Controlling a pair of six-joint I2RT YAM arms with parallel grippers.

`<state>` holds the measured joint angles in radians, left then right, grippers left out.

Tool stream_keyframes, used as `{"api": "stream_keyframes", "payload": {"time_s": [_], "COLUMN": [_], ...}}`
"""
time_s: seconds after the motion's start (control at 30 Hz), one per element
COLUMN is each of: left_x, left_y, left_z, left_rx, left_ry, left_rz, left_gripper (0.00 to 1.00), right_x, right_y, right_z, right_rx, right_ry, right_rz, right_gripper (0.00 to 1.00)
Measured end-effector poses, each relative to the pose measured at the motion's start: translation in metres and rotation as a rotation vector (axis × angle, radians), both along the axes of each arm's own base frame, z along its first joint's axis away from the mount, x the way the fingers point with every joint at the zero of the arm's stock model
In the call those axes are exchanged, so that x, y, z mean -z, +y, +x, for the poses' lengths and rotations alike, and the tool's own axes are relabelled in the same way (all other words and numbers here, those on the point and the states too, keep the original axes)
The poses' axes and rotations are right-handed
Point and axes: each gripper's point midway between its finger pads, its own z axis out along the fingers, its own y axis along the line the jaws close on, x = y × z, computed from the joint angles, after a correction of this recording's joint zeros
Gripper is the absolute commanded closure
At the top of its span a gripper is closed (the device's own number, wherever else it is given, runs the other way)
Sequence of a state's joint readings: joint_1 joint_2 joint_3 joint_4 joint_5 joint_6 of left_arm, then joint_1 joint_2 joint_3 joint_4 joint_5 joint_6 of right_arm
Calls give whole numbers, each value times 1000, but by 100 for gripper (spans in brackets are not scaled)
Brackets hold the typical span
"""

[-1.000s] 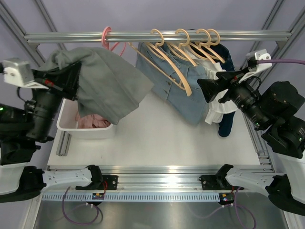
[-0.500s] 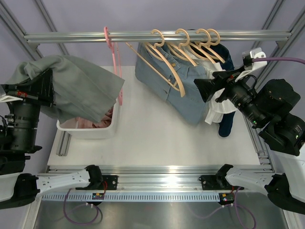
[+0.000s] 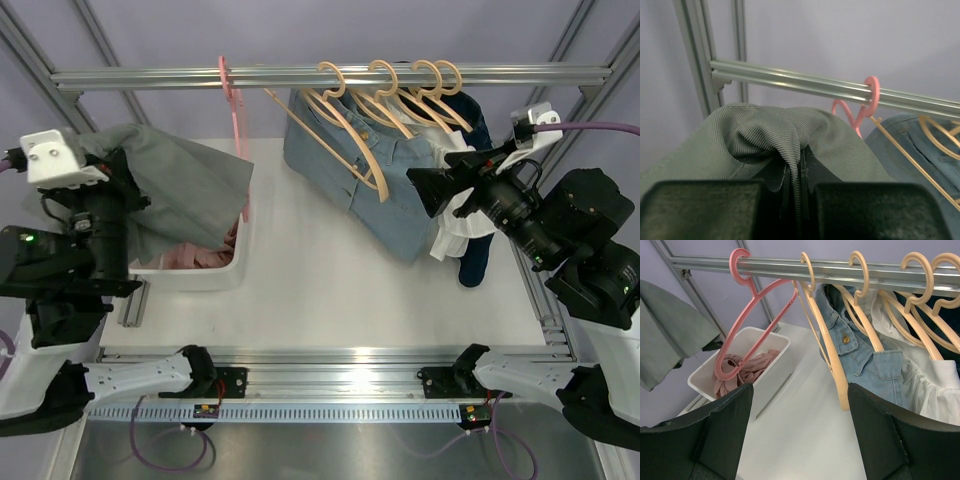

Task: Remove the skirt from the hanger
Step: Place the skirt in the bin.

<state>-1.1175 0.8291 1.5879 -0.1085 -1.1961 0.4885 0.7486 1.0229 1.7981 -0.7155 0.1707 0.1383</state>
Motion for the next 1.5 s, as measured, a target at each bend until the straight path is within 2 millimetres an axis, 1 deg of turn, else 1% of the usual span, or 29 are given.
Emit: {"api": "stream_keyframes", "payload": {"time_s": [0.07,0.1,0.2,0.23,0.3,0.33,0.37,0.4,0.43,0.5,0.57,0.67,0.73,0.77,0.83,0.9,0.93,0.97,1.0,1.03,1.1,1.13,1.17,1.2,1.23,1.27,1.37,1.43,1.5], "left_x": [12,18,44,58,96,118,134,156,167,186,201,218,228,237,259,297,316,339,367,381,400,409,417,423,428,432,441,444,445], "left_y": [1,5,25,34,42,44,42,39,37,32,34,48,56,60,62,53,47,42,34,31,31,32,33,34,36,38,42,48,55], "left_z": [9,16,48,59,83,91,97,105,111,128,144,165,184,194,209,217,218,215,210,209,209,210,212,213,215,217,221,222,223], "left_rx": [-77,-129,-282,-313,-329,-327,-313,-291,-275,-230,-190,-146,-96,-65,-15,40,64,73,84,84,75,65,56,49,42,36,17,6,-6], "left_ry": [41,62,143,181,271,328,370,431,464,510,536,553,544,540,541,585,610,653,719,745,780,798,814,826,838,847,862,869,868], "left_rz": [13,23,51,53,51,54,55,53,47,10,-49,-168,-269,-328,-415,-505,-542,-581,-631,-663,-708,-729,-745,-752,-761,-766,-801,-824,-844], "left_gripper": [100,100,100,100,100,100,100,100,100,100,100,100,100,100,100,100,100,100,100,100,100,96,93,88,73,67,61,60,60], "right_x": [0,1,0,-1,-1,-1,-1,-2,-1,1,5,14,18,20,22,25,27,29,30,35,38,37,40,49,57,66,80,79,79], "right_y": [-1,-1,-3,-4,-6,-8,-9,-11,-12,-12,-11,-8,-6,-5,-3,-2,-2,0,2,5,3,1,-2,-3,-3,-2,-3,-4,-4], "right_z": [-1,-3,-6,-7,-10,-11,-13,-14,-15,-16,-15,-11,-9,-7,-4,1,5,11,21,29,56,68,83,100,110,122,152,168,177], "right_rx": [-2,-6,-8,-9,-9,-9,-9,-9,-9,-9,-9,-8,-8,-8,-4,12,28,42,64,73,126,151,183,208,218,222,236,242,244], "right_ry": [1,2,-1,-2,-2,-3,-5,-7,-9,-7,1,17,26,30,35,45,52,60,66,85,119,126,140,166,190,216,270,269,263], "right_rz": [4,6,12,14,16,17,19,21,22,20,13,-6,-16,-22,-29,-44,-57,-72,-90,-118,-150,-152,-159,-176,-193,-211,-251,-265,-278], "right_gripper": [15,15,15,16,16,15,15,15,15,15,15,15,14,14,14,14,14,16,16,21,21,20,15,14,14,14,14,15,15]}}
